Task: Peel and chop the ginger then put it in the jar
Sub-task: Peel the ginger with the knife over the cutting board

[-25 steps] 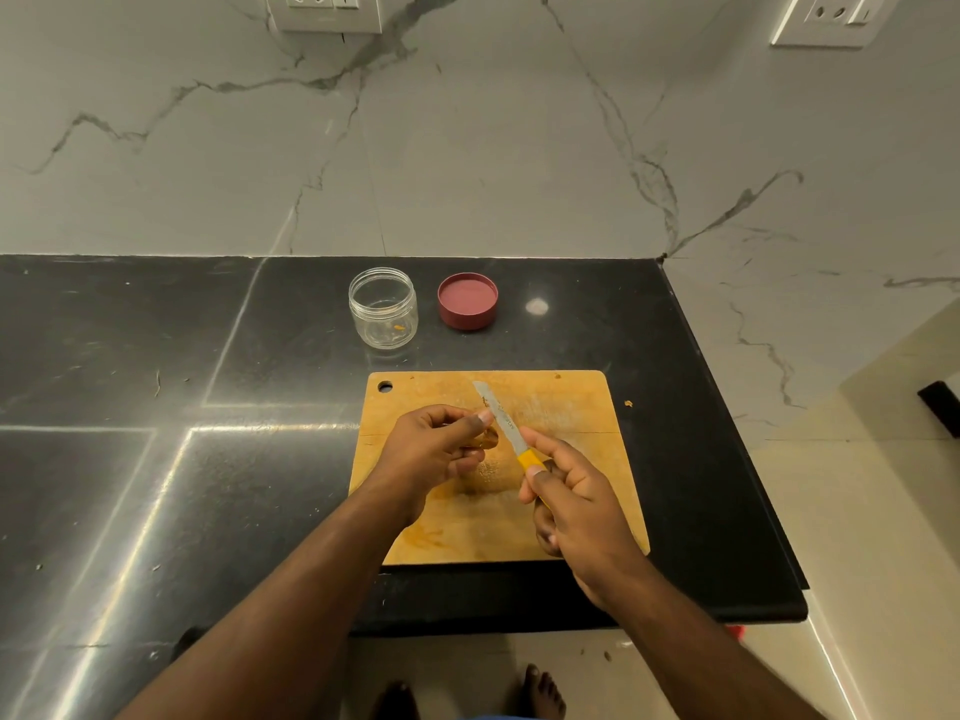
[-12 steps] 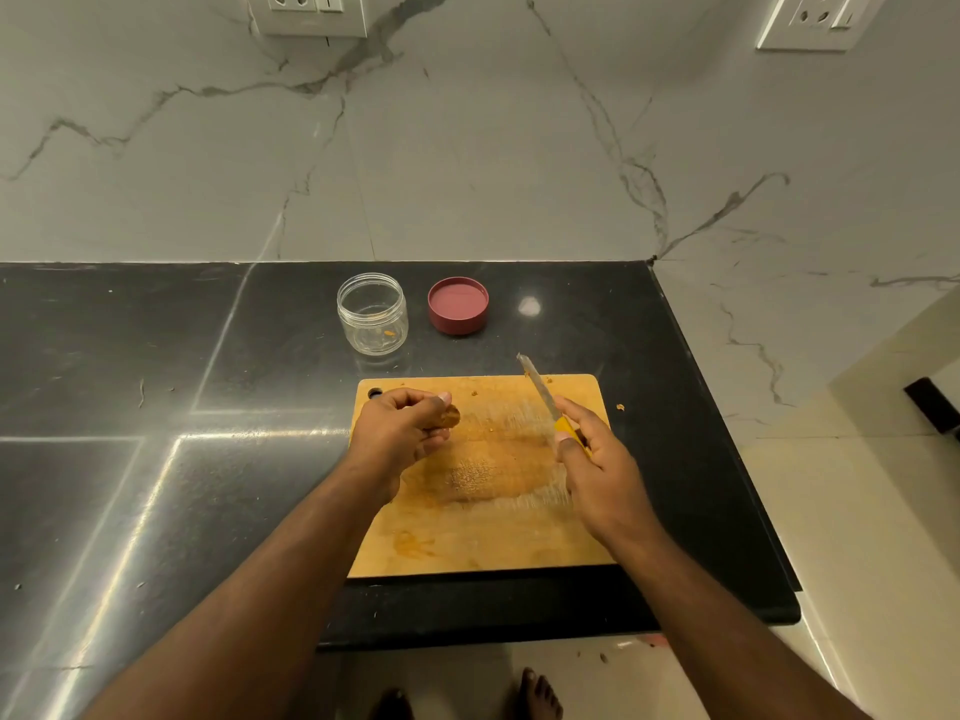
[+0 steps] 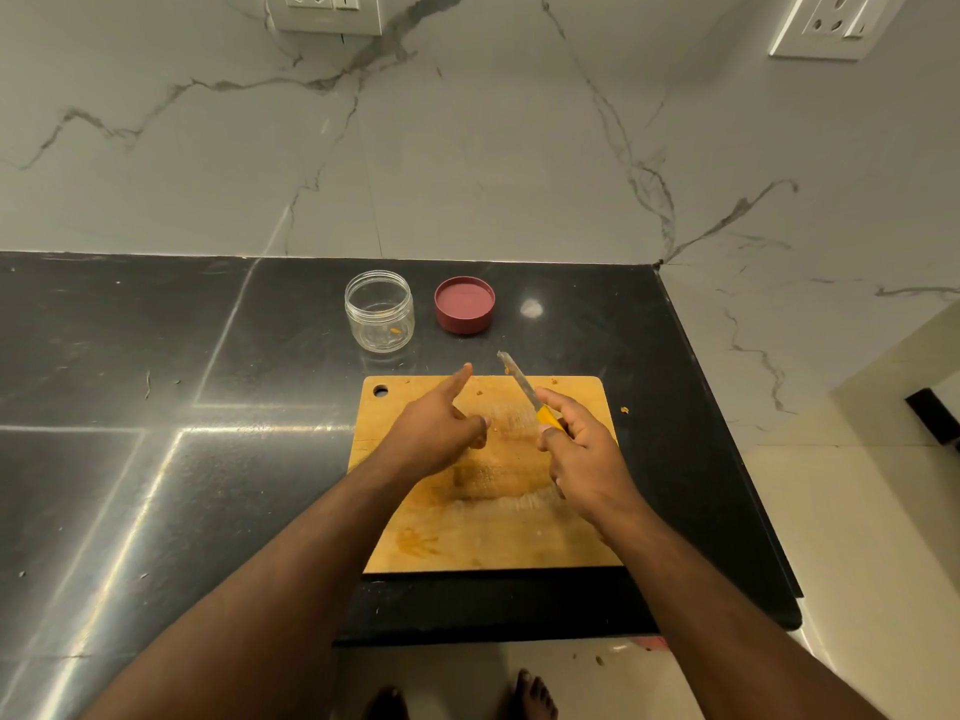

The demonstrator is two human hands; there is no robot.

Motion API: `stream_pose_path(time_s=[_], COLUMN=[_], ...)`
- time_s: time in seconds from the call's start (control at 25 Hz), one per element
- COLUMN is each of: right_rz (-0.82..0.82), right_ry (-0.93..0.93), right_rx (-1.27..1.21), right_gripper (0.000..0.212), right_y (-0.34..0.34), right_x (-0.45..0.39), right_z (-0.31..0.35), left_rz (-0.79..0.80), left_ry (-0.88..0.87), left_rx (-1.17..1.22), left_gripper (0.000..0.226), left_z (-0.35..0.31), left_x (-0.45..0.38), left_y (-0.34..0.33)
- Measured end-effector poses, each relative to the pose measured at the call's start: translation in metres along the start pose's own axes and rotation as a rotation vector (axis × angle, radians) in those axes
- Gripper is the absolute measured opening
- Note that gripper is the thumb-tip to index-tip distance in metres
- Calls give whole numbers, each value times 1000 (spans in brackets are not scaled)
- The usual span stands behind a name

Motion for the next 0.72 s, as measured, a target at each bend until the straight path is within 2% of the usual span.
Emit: stream_pose_path(time_s=[0.12, 0.24, 0.36, 0.52, 0.72], right_rz=[0, 15, 15, -13, -14], right_ry=[-22, -31, -33, -46, -53], right_rx=[36, -12, -75, -91, -78], right_gripper=[43, 42, 44, 42, 44], right_y=[0, -7, -8, -1, 0], right_x=[0, 0, 1, 5, 4], right_z=[-5, -6, -2, -3, -7], left_rz=[32, 32, 55, 34, 62], left_ry=[15, -52, -95, -10, -115], left_rx=[46, 78, 40, -8, -46], left_gripper=[67, 59, 65, 81, 71], left_z=[-1, -1, -5, -7, -16], left_x=[4, 10, 10, 2, 12], left_y=[0, -8, -13, -4, -14])
Point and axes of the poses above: each hand's wrist, its own x-axis away from the middle knuckle, its own y-axis out of the back of the hand, z = x × y, the point moved 2 cm from there along -x, towards the middle knuckle, and after that the axes turned 5 degrees about z, right-handed, at the moved point
